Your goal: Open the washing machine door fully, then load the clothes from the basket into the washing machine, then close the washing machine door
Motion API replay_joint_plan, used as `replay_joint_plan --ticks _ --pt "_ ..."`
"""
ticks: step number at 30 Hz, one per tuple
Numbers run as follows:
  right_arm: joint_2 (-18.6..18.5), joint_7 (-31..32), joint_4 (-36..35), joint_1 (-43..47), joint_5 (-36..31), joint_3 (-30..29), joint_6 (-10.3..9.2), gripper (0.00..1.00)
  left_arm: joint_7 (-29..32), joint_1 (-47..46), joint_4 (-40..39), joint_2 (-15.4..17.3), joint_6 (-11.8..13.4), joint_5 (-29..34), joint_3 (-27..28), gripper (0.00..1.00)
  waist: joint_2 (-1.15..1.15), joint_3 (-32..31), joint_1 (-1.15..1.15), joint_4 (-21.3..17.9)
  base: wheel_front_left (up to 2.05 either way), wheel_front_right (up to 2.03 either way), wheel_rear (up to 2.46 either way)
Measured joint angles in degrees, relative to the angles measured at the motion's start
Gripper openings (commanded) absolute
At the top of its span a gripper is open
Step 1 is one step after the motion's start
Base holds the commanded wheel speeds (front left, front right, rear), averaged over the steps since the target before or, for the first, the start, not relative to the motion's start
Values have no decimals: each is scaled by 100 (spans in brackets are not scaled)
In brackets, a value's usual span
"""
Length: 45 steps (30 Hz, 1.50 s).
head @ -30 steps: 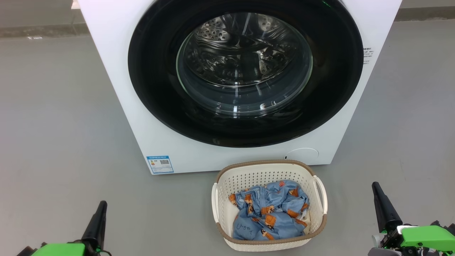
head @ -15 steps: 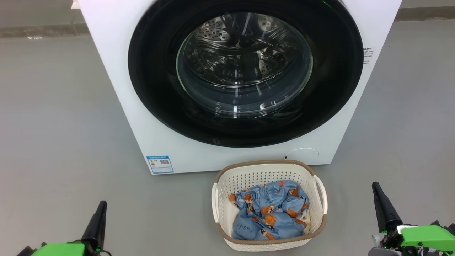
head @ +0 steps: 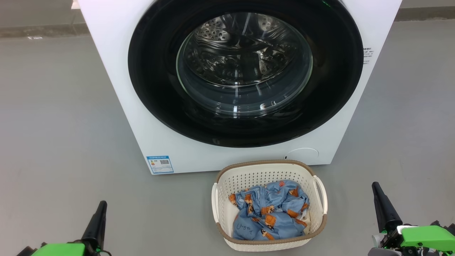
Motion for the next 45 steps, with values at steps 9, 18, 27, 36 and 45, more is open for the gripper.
replay_joint_plan --ticks 9,18,27,36,45 --pt "0 0 2 1 0 0 0 0 0 1 2 0 0 0 0 0 0 0 0 0 0 0 0" --pt "93 -38 427 328 0 10 0 100 -27 374 407 -182 27 -11 -64 100 0 15 0 -1 0 0 0" --pt "90 -210 318 328 -56 107 0 100 -190 374 349 -178 26 19 -126 100 0 8 1 -1 0 0 0" --pt "80 -339 176 330 -449 160 0 100 -352 376 285 -175 26 327 -119 100 0 13 1 6 0 0 0" --pt "47 -498 -8 339 -1207 243 0 100 -486 381 199 -171 26 837 -71 100 0 11 1 15 0 0 0"
